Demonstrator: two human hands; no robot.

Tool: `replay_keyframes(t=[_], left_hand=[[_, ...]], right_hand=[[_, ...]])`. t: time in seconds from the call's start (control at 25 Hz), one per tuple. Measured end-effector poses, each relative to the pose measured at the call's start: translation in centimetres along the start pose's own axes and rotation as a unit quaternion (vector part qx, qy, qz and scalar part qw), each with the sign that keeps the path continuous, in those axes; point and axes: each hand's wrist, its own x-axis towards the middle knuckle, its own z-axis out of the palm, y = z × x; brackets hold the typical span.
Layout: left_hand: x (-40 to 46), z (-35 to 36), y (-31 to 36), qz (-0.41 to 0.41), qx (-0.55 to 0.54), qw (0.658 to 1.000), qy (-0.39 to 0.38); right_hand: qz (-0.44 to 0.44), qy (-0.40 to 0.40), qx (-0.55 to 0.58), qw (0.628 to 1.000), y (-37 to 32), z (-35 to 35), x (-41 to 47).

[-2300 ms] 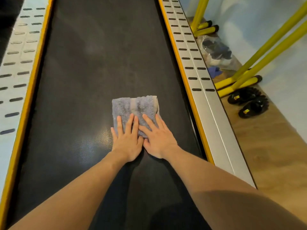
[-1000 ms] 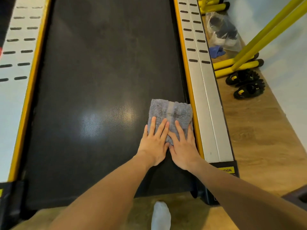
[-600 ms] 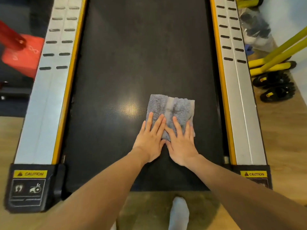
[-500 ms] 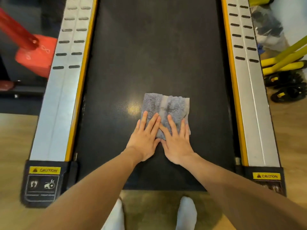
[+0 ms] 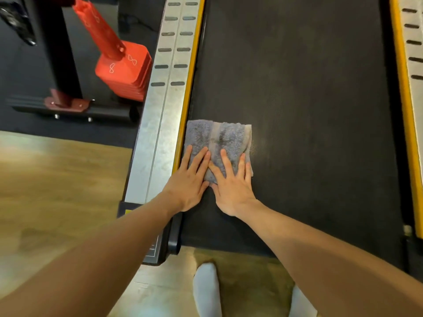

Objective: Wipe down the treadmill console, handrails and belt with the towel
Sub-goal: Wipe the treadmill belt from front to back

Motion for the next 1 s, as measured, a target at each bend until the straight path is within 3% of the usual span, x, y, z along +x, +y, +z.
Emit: replay_keyframes(t=[0.44, 0.64, 0.88, 1.0], left_hand=[[-4.3, 0.5, 1.8, 0.009, -0.027, 0.999, -0.021], [-9.4, 2.3, 4.6, 0.047, 0.083, 0.994, -0.052], [-10.6, 3.0, 6.9, 0.004, 0.094, 0.994, -0.054], [-12.4, 3.1, 9.0, -0.015, 0.037, 0.998, -0.044]], right_hand=[[-0.023, -0.017, -0.015, 0.999, -0.6, 0.9, -4.2], [-0.042, -0.025, -0.026, 0.998, -1.4, 4.2, -10.1], [-0.049, 0.001, -0.021, 0.999, -1.0, 6.1, -12.4], [-0.057, 0.0, -0.021, 0.998, -0.2, 7.3, -14.2]])
